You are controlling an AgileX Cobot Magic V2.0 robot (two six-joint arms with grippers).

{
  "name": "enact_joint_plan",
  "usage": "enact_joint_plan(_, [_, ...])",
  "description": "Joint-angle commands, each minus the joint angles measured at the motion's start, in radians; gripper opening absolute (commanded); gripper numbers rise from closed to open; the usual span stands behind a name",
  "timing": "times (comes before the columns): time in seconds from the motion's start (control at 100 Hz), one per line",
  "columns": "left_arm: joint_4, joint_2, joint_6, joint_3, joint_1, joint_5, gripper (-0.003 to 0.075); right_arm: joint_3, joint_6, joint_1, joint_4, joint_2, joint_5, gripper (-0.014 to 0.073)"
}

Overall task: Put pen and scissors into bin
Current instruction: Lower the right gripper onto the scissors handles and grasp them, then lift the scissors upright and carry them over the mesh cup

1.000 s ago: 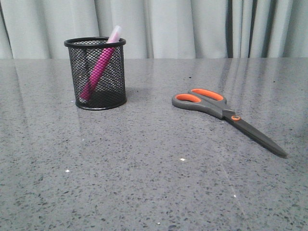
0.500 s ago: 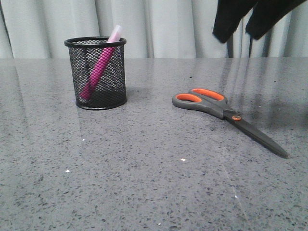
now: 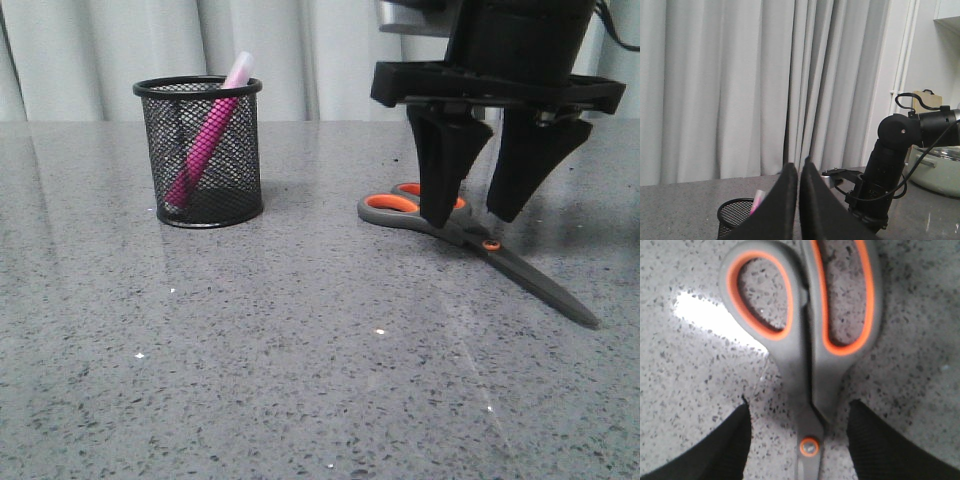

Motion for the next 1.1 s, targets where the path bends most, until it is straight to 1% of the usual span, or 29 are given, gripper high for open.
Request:
enact_joint_plan(0.0, [-0.043,0.012,-0.007,-0.024,-0.009,0.000,-0.0022,-0.033,0.002,-0.008,0.006,-0.028,-0.037,0.0384])
enact_joint_plan(0.36, [-0.037,0.012,-0.007,-0.024,-0.009,-0.003,-0.0022,-0.033,0.002,-0.008,0.001,0.031,-0.059,0.0384])
enact_joint_plan(0.52, [-0.037,0.012,-0.007,-0.024,-0.009,-0.003,-0.0022,-0.033,0.002,-0.008,-0.029,0.045,-0.064,0.0383])
enact_joint_plan(0.61, [-0.037,0.012,-0.007,-0.024,-0.009,-0.003,-0.0022,-0.033,0.002,-0.008,-0.031,0.056,-0.057,0.0366])
enact_joint_plan(0.68, [-0.037,0.012,-0.007,-0.024,-0.009,-0.003,-0.0022,-0.033,0.002,-0.008,-0.031,0.067,-0.054,0.0298])
enact_joint_plan(0.8, [-0.037,0.012,-0.007,-0.024,-0.009,-0.001,-0.0022,-0.033,0.002,-0.008,-0.031,0.078,-0.037,0.0100])
enact_joint_plan(0.87, [-0.037,0.012,-0.007,-0.024,-0.009,0.001,-0.0022,-0.033,0.002,-0.008,-0.031,0.080,-0.034,0.0005])
enact_joint_plan(0.94, [-0.037,0.012,-0.007,-0.024,-0.009,0.001,-0.0022,-0.033,0.002,-0.008,-0.031,0.080,-0.034,-0.0067])
enact_joint_plan(1.09, [-0.037,0.012,-0.007,-0.024,-0.009,0.005,-0.0022,-0.051,0.002,-0.008,-0.031,0.057,-0.033,-0.0075])
